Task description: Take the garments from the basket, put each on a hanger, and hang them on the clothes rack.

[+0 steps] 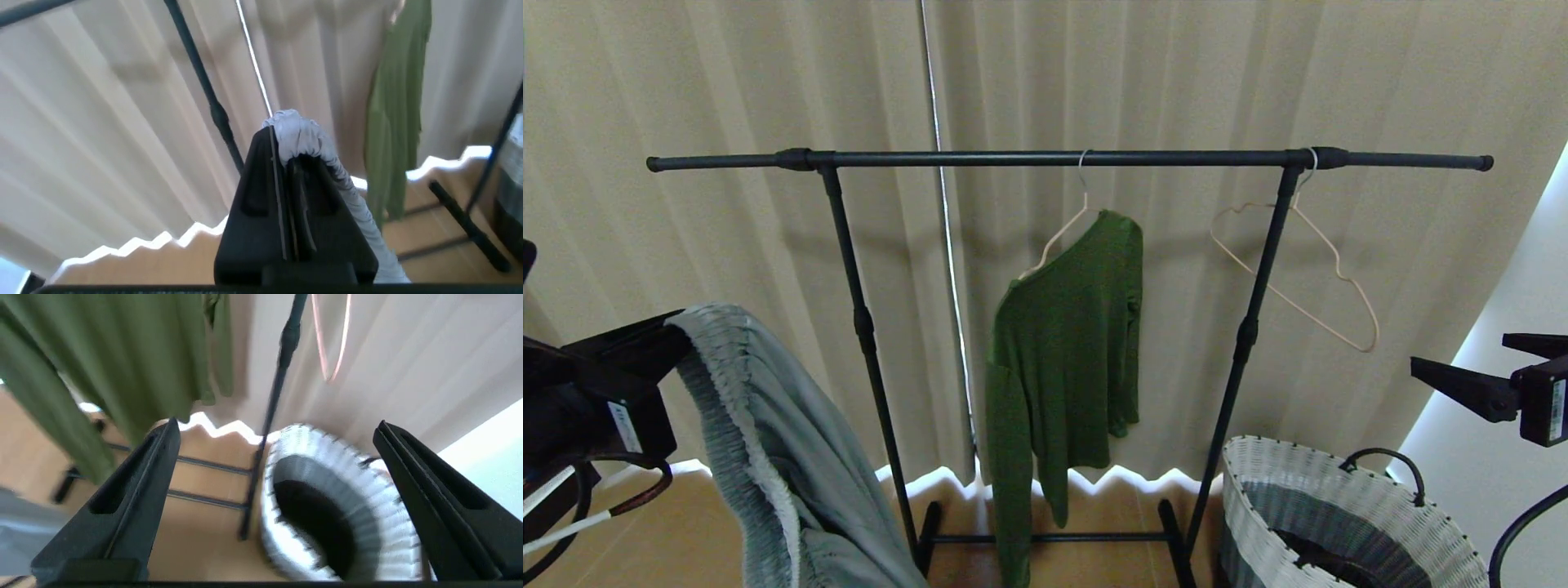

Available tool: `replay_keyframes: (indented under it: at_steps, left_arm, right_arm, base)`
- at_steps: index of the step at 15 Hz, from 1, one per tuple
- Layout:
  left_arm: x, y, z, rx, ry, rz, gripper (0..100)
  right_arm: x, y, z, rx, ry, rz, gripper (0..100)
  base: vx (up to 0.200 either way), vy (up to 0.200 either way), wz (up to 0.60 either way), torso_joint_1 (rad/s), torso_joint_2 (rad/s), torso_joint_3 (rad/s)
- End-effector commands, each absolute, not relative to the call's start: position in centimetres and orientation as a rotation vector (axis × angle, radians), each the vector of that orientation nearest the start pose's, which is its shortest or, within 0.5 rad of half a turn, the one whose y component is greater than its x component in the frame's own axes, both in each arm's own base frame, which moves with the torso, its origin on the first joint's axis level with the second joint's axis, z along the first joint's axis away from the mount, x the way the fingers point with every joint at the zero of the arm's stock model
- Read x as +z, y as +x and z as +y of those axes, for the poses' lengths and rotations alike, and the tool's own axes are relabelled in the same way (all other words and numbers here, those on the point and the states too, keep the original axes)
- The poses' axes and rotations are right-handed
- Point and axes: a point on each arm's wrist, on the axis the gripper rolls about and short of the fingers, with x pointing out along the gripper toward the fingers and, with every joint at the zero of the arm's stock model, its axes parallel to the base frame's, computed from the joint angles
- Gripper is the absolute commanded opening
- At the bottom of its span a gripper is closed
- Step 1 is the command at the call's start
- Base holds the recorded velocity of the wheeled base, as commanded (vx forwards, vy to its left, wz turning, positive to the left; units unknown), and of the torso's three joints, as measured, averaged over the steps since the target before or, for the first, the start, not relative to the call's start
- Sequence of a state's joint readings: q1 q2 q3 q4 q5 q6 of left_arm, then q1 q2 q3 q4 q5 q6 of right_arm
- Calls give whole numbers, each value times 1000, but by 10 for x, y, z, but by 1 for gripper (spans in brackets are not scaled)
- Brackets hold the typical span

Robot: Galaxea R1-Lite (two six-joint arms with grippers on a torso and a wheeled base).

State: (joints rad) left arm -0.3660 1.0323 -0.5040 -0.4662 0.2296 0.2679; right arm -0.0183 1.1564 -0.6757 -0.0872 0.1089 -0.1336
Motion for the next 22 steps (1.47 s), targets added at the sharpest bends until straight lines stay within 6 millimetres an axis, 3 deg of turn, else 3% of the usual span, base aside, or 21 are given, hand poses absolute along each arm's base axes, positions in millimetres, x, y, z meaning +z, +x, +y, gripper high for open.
replay_keyframes:
  at_steps: [1,9,16,22]
  left_arm:
    - [224,129,-44,-141,302,41,0]
    - [224,128,-44,-147,326,22,0]
    - [223,129,-44,-149,329,26,0]
    - [223,128,-44,-150,329,22,0]
  right_arm:
    - [222,167,0,121,-112,388,100]
    - [220,167,0,122,-115,392,100]
    - [220,167,0,123,-113,391,100]
    - [222,167,0,123,-115,386,100]
  base:
    - [0,0,0,0,0,0]
    - [0,0,0,0,0,0]
    - [200,-200,0,2,-2,0]
    - [0,0,0,0,0,0]
